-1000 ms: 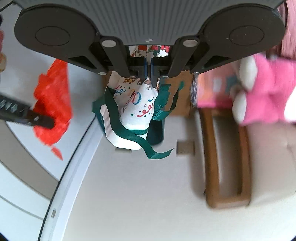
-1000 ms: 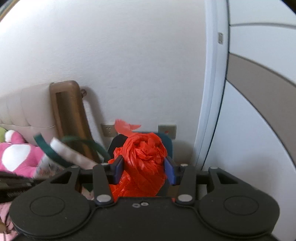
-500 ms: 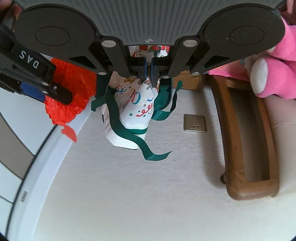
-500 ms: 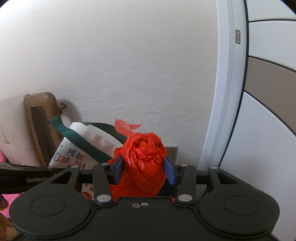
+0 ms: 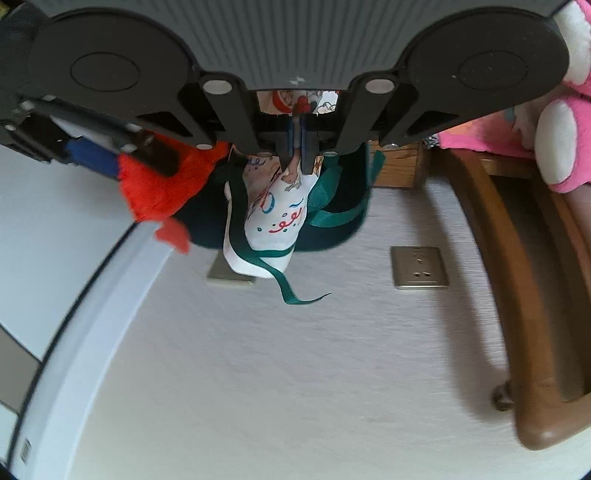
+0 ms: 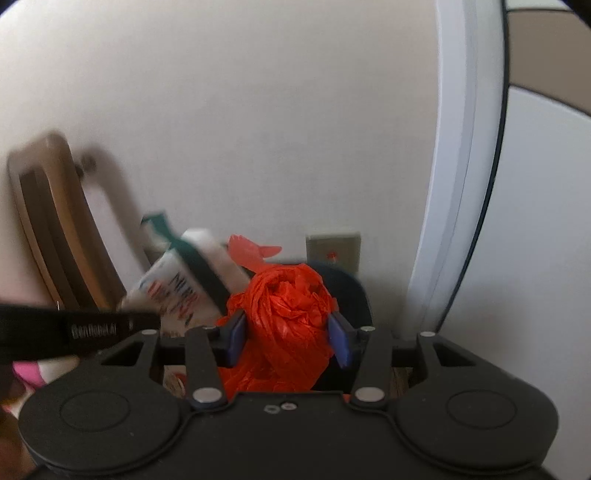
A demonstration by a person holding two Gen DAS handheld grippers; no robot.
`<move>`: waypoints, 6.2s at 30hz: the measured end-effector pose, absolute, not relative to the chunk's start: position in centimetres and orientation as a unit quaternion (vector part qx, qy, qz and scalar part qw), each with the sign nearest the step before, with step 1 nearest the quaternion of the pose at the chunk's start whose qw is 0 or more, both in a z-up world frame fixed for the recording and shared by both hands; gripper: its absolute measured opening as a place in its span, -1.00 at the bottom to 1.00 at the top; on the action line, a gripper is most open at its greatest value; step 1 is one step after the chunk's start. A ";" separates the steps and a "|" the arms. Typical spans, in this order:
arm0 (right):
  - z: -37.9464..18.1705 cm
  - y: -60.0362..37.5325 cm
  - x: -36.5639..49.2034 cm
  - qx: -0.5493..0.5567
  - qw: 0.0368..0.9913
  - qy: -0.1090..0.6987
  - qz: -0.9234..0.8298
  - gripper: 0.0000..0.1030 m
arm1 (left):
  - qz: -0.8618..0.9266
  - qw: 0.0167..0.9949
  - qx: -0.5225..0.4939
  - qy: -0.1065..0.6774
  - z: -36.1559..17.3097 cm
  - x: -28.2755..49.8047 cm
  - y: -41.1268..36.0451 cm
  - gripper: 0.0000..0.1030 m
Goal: Collect trash
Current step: 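Drop the Christmas-print bag and red mesh bag into the teal wastebasket, then lower both tools back down to the remaining floor trash, then grasp the white cloth with left tool while right tool grasps green bottle, then lift the white cloth and green bottle up to the teal wastebasket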
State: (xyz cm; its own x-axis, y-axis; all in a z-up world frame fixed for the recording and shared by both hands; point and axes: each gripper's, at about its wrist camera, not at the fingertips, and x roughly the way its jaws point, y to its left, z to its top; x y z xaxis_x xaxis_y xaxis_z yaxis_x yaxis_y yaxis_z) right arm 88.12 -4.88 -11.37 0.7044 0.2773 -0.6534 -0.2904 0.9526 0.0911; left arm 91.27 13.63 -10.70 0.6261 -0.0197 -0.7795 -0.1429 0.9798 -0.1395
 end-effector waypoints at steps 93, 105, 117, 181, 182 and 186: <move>-75.3 -19.7 67.1 -0.153 0.756 0.593 0.233 0.73 | 0.139 0.652 -0.213 0.714 -80.9 50.5 8.5 0.58; -82.0 -17.8 69.9 -0.246 0.726 0.588 0.258 0.71 | 0.124 0.656 -0.200 0.717 -87.1 50.0 10.6 0.57; -84.5 -16.0 69.1 -0.320 0.689 0.590 0.272 0.48 | 0.085 0.661 -0.238 0.707 -89.4 49.8 11.6 -0.31; -72.0 -13.1 60.1 -0.063 0.719 0.651 0.237 -0.09 | 0.083 0.733 -0.187 0.648 -71.2 52.4 7.3 -0.72; -70.1 -13.5 60.1 -0.055 0.723 0.647 0.235 -0.09 | 0.078 0.738 -0.185 0.644 -69.3 52.7 7.2 -0.72; -61.3 -15.0 60.7 -0.018 0.740 0.632 0.228 -0.09 | 0.065 0.753 -0.182 0.629 -61.6 54.1 7.3 -0.72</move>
